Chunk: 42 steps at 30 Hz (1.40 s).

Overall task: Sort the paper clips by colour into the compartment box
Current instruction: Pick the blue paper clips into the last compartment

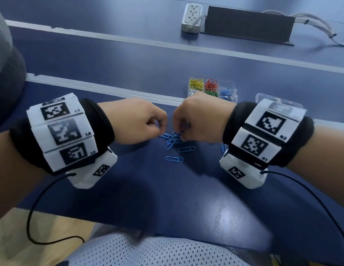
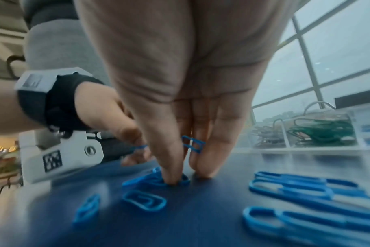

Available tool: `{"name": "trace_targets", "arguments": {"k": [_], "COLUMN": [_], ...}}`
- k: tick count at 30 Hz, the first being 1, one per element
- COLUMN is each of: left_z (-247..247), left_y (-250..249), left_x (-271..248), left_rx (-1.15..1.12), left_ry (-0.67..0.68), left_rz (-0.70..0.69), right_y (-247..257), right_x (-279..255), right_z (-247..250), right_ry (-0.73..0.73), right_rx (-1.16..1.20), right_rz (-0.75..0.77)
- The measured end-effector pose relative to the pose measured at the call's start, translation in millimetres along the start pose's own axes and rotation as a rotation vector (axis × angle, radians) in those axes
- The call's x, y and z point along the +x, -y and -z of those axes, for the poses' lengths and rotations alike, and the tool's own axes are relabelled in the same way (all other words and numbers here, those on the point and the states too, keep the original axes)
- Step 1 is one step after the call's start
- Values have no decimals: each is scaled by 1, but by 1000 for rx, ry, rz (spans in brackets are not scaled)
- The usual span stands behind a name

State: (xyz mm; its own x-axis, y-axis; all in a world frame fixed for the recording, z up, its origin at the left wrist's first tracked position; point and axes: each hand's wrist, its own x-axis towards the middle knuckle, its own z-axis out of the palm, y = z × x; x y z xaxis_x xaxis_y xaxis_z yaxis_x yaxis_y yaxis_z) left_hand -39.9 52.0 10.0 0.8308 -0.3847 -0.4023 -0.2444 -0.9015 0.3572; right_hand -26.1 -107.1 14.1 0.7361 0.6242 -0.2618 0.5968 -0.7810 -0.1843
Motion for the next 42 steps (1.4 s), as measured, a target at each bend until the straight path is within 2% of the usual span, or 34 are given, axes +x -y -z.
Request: {"name": "trace_targets", "arguments": {"k": [4,7,9,13,18,22,26,35,42], "left_z": [4,7,6,1,-7,-6,-4,-5,-5], "left_y": [-1,1,2,-5,-18,-23,-26,-30,-32], "left_x": [5,6,8,9,16,20,19,18,19], "left_rx": [-391,-501,-378,10,172,226,277,252,230], "left_ry": [157,140,112,-11,-37,-91,-138,-91,-68], "left_rz": [65,90,98,41,0,-28,-21,-29,4], "right_y": [-3,-5,-8,-10,-3,1,1,-2,-10], "right_x": [5,3,2,1,3,2,0,-9,-7], "right_z": [0,-2,-4,-2,-2,-4,-4,-3,-5], "right_ry": [11,29,26,5,-41,-20,-20,37,60], "right_rx": [-72,-91,-64,29,-21,-143,-159,-221,-118], "right_rz": [37,22,-17,-64,-12,27,17,-55,-102]}}
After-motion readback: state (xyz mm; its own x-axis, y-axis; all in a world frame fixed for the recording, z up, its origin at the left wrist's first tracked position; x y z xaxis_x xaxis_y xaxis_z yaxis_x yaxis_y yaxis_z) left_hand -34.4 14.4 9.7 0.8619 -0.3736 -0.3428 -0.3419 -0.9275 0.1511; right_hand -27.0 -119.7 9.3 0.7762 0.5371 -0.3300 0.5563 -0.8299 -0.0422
